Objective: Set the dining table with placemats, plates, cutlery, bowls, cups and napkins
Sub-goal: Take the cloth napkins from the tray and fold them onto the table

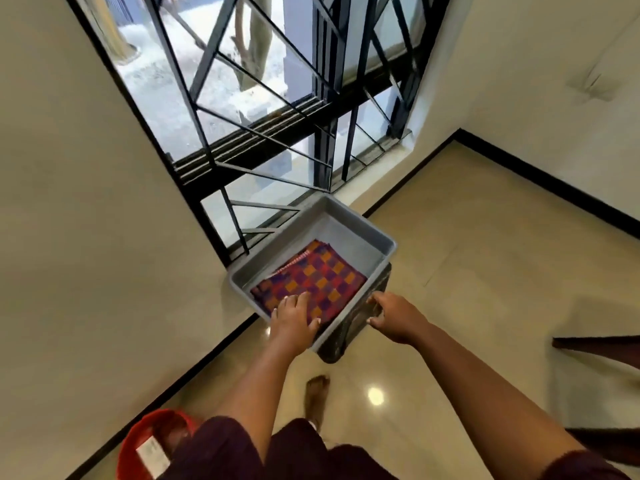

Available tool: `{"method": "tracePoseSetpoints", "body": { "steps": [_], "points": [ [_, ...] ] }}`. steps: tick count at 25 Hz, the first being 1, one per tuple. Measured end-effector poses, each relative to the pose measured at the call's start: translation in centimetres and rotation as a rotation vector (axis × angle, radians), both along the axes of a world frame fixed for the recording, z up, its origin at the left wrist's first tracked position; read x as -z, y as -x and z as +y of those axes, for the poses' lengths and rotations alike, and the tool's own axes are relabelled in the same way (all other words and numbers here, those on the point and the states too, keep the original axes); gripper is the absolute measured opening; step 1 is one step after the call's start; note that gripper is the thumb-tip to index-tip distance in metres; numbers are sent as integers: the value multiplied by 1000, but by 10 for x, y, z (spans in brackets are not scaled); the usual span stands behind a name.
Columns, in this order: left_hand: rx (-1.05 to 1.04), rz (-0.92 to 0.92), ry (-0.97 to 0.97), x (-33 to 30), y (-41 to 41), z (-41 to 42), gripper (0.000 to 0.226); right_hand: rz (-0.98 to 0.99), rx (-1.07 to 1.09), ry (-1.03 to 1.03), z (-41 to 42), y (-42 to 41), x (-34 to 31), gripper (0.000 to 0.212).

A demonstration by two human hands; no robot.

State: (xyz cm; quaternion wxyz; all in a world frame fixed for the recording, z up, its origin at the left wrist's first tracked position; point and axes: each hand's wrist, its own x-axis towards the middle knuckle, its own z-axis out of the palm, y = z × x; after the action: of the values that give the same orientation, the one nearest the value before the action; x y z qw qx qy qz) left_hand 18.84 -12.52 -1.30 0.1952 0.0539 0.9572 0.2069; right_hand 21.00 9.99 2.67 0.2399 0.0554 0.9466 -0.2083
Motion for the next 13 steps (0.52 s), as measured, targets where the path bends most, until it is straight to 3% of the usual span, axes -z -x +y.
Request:
{"method": "tracePoseSetpoints", "body": {
  "steps": [6, 13],
  "points": [
    [93, -143, -65, 14, 105, 45, 62, -101, 28, -57, 35, 115, 11, 37],
    [64, -354, -231, 65, 170, 84, 70, -242, -123, -94, 50, 189, 83, 37]
  ]
}}
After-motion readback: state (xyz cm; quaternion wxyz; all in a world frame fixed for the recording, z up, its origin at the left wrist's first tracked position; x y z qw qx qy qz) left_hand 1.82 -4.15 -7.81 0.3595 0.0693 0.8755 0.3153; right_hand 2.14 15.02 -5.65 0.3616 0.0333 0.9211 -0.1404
